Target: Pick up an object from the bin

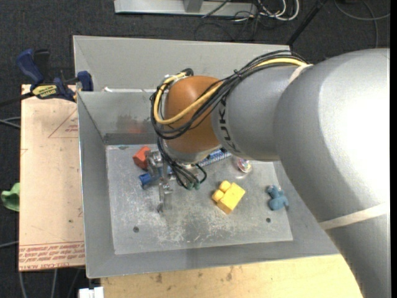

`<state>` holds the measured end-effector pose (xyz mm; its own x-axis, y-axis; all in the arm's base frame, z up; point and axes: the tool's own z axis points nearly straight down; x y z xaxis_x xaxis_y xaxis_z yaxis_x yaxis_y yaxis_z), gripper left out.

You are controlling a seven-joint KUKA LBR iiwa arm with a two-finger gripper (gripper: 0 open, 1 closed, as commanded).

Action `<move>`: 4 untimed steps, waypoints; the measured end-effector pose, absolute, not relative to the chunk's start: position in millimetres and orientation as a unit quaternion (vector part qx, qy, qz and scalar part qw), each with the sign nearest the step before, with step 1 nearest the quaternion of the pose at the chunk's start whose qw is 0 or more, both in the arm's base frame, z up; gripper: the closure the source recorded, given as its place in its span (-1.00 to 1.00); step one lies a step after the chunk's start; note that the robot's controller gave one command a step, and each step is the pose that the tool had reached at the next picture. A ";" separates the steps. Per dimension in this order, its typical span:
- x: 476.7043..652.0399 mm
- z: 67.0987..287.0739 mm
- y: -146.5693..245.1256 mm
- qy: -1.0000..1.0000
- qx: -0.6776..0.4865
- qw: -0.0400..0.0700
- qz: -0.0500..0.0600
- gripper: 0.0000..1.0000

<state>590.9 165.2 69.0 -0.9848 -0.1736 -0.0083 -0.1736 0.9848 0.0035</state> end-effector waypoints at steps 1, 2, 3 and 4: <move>626.2 102.2 108.1 0.993 -0.116 0.005 -0.001 -1.00; 644.7 108.7 53.6 0.982 -0.187 0.003 -0.001 -1.00; 642.1 68.3 52.3 0.974 -0.225 0.000 0.001 -1.00; 642.7 68.8 52.9 0.975 -0.224 0.001 0.001 -1.00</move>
Offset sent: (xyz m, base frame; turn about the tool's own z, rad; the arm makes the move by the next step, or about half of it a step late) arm 0.0321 -0.0536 0.0310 -0.0653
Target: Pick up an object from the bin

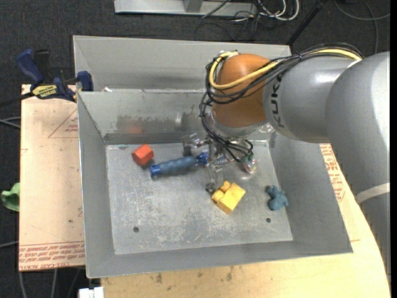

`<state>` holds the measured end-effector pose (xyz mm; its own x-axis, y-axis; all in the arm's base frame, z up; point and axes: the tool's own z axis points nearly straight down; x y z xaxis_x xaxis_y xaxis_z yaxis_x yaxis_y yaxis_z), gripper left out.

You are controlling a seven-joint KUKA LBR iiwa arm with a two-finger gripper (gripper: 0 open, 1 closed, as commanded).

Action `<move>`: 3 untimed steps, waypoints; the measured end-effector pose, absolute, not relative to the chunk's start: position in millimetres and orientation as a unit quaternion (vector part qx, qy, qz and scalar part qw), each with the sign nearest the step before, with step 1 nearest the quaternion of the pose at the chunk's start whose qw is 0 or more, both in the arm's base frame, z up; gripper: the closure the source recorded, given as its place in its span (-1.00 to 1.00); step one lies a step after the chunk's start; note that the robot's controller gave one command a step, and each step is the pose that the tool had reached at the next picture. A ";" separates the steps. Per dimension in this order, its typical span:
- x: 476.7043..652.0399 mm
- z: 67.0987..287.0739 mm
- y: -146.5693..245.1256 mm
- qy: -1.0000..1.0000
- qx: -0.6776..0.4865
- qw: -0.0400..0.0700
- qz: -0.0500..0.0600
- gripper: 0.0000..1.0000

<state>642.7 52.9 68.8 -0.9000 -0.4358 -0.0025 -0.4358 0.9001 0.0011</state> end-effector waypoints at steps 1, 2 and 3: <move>643.5 69.9 52.8 0.975 -0.223 0.002 0.001 1.00; 644.8 105.4 53.4 0.975 -0.222 0.003 0.000 1.00; 645.8 130.9 54.0 0.975 -0.221 0.003 0.000 1.00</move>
Offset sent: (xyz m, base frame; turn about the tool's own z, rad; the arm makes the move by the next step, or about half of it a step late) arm 0.0000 0.0000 0.0000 0.0000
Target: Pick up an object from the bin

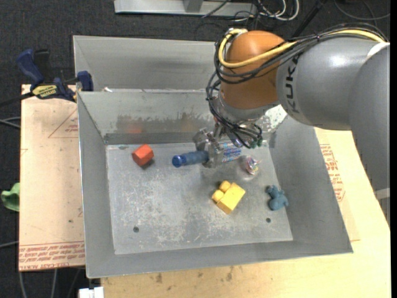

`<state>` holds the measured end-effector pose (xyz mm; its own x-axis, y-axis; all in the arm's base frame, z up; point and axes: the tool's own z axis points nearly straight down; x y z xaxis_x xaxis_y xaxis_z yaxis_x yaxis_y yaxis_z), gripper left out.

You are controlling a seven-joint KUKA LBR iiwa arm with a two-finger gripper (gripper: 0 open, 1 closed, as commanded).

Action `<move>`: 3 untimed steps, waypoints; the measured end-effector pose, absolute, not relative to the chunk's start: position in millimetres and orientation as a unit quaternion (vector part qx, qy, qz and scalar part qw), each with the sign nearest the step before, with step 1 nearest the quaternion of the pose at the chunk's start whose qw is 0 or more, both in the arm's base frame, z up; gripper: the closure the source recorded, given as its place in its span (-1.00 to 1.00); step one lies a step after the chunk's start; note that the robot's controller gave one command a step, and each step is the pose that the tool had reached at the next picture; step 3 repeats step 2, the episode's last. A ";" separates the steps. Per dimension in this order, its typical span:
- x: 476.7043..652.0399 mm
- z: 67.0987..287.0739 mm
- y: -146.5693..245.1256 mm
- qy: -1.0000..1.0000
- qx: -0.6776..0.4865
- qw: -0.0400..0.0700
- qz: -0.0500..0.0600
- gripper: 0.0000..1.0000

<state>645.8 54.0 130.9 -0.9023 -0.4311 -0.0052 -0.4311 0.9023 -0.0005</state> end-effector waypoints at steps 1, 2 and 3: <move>646.4 147.1 54.2 0.976 -0.220 0.002 0.000 1.00; 647.3 183.0 54.9 0.976 -0.219 0.003 0.000 1.00; 647.3 183.0 54.9 0.976 -0.219 0.003 0.000 1.00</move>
Offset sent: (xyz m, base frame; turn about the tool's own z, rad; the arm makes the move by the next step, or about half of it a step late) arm 0.0000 -0.0001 0.0162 0.0000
